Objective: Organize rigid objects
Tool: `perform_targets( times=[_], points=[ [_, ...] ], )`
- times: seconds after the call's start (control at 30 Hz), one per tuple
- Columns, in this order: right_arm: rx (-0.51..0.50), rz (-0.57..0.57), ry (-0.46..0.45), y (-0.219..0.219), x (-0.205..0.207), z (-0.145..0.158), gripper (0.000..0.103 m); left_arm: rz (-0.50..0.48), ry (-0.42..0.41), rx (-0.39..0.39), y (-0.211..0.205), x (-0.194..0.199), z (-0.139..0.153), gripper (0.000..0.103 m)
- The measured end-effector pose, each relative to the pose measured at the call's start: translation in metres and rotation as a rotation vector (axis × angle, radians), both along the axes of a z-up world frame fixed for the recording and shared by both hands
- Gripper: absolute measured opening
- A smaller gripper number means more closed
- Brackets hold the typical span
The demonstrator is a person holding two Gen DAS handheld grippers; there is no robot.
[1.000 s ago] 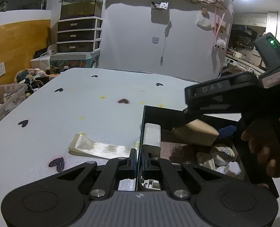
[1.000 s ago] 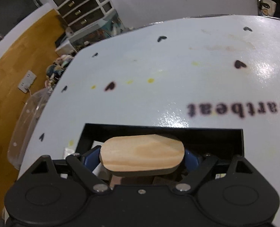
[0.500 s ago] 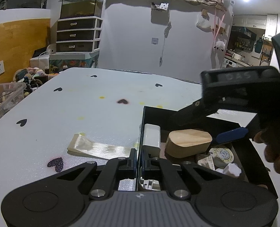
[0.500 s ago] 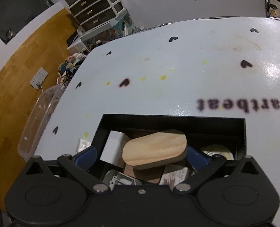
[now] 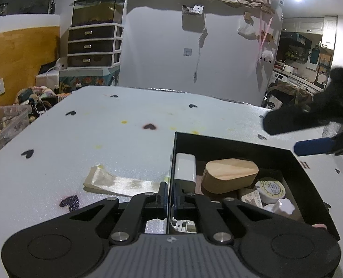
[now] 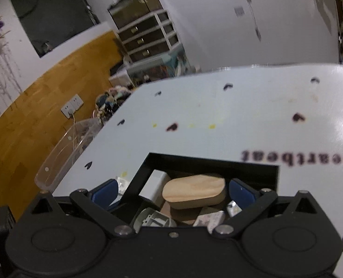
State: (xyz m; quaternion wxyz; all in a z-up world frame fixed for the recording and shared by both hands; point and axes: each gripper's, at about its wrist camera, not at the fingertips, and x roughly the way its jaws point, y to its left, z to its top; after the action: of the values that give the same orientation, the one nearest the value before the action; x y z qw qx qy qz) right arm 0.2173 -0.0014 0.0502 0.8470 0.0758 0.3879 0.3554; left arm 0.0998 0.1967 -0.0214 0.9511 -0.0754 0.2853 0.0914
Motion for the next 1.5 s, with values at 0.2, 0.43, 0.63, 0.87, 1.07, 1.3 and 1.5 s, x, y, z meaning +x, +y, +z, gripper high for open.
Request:
perform_targets(
  times=[0.2, 0.43, 0.63, 0.87, 1.07, 1.3, 1.5],
  points=[
    [0.016, -0.029, -0.157, -0.025, -0.025, 0.009, 0.103, 0.006, -0.059, 0.035, -0.006, -0.011, 0.018, 0.004],
    [0.018, -0.085, -0.302, -0.057, -0.053, 0.014, 0.103, 0.004, -0.156, 0.058, -0.025, -0.037, 0.046, 0.012],
    [0.001, -0.135, -0.382, -0.082, -0.080, 0.007, 0.103, -0.003, -0.181, 0.057, -0.041, -0.061, 0.047, 0.051],
    [-0.031, -0.183, -0.412, -0.107, -0.107, -0.011, 0.103, 0.015, -0.219, 0.039, -0.055, -0.087, 0.039, 0.092],
    [-0.063, -0.217, -0.468, -0.126, -0.136, -0.021, 0.103, 0.036, -0.273, 0.066, -0.067, -0.112, 0.038, 0.103],
    [-0.084, -0.266, -0.497, -0.143, -0.167, -0.026, 0.103, 0.035, -0.257, 0.148, -0.087, -0.134, 0.033, 0.103],
    [-0.070, -0.308, -0.506, -0.155, -0.190, -0.028, 0.103, -0.003, -0.274, 0.161, -0.100, -0.156, 0.030, 0.103]
  ],
)
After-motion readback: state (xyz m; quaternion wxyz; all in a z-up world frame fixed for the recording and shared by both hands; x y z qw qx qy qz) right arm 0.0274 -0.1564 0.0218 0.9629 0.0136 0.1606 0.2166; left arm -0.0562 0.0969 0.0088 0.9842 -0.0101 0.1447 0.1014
